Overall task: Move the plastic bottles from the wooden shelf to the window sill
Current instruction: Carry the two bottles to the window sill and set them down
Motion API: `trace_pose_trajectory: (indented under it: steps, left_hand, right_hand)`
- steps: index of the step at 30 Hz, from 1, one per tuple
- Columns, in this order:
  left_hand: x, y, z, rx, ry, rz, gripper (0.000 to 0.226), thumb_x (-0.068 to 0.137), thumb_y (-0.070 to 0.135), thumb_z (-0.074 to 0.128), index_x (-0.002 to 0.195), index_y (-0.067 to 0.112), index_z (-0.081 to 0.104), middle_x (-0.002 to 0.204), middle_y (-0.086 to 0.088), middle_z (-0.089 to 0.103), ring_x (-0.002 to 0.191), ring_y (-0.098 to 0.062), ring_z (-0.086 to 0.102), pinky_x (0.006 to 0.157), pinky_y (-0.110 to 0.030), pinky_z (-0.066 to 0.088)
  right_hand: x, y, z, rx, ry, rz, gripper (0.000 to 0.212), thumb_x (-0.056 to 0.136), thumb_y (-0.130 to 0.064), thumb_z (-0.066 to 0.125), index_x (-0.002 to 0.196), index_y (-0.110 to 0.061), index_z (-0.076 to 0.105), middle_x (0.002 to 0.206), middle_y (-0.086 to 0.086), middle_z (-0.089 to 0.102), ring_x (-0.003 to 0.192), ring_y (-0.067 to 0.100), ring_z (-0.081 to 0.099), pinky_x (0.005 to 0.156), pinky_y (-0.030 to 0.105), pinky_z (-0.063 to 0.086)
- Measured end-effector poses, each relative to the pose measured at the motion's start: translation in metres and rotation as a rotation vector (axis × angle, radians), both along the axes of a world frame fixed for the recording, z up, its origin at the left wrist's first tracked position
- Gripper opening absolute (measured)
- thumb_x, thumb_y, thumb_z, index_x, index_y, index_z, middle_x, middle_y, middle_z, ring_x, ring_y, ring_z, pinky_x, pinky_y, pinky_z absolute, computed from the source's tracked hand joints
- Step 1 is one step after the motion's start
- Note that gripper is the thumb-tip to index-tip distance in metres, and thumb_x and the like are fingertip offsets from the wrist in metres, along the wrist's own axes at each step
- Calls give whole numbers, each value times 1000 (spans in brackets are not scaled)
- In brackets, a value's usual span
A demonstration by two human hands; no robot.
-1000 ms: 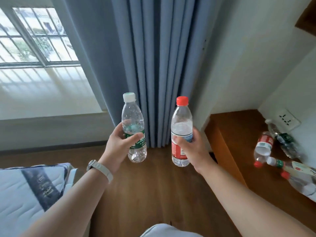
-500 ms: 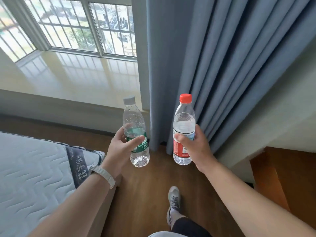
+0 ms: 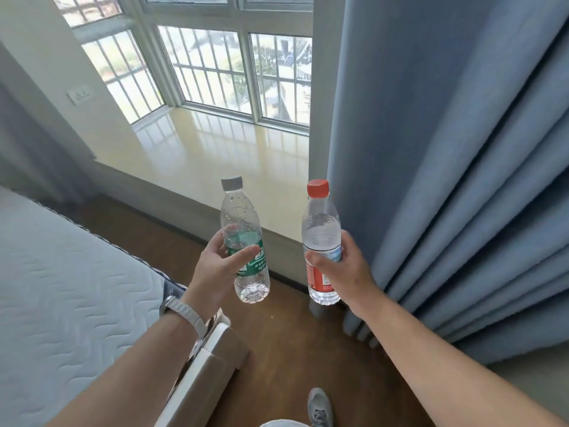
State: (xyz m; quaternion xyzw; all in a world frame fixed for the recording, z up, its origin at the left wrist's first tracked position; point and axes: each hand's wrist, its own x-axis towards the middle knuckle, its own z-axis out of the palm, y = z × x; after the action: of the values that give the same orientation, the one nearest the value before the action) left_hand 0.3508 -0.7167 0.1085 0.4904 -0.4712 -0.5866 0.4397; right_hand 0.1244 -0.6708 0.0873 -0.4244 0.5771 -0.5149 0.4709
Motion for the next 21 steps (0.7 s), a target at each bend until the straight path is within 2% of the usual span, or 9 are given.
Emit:
trace_pose_trajectory:
  steps: [2,5,10,15,18,21]
  left_hand:
    - [-3,-19,4,-14,16,35,66,59,29,89,120,25,65,108,-7,76,99,-30,73,84,-44,58]
    - [-2,-41,6,-38,9,70,59,67,21,85,122,22,64,108,-6,76,98,-27,73,79,-36,59]
    - [23,-78,6,-22,-13,186,63,61,35,86,119,29,64,108,-2,76,99,-21,73,81,-33,57]
    - [54,-131,-5,0,-5,265,48,72,15,85,113,26,64,96,5,78,87,-11,74,68,-19,56]
    - [78,-172,-13,2,-17,289,39,82,11,77,114,30,62,96,8,77,87,-7,73,66,-17,55]
    - [103,-219,-15,2,7,322,37,82,9,76,109,31,64,95,7,77,88,-9,73,68,-17,54]
  right_hand:
    - [-4,-28,2,2,1,38,34,81,-22,78,106,-33,58,96,0,68,85,17,70,71,29,59]
    - [-3,-65,5,3,25,88,36,77,-30,79,106,-34,57,95,-2,68,85,14,69,68,25,56]
    - [16,-120,12,26,46,169,34,83,-27,76,107,-37,54,94,-8,65,81,-3,65,57,10,48]
    - [40,-183,0,60,51,225,42,76,-36,79,111,-37,56,98,-4,68,88,14,70,77,32,58]
    - [59,-224,-4,75,75,228,48,66,-41,78,109,-35,58,94,-4,69,85,15,70,79,39,59]
    - [81,-271,-2,78,88,204,44,68,-37,79,107,-37,59,93,-5,70,84,15,71,80,40,59]
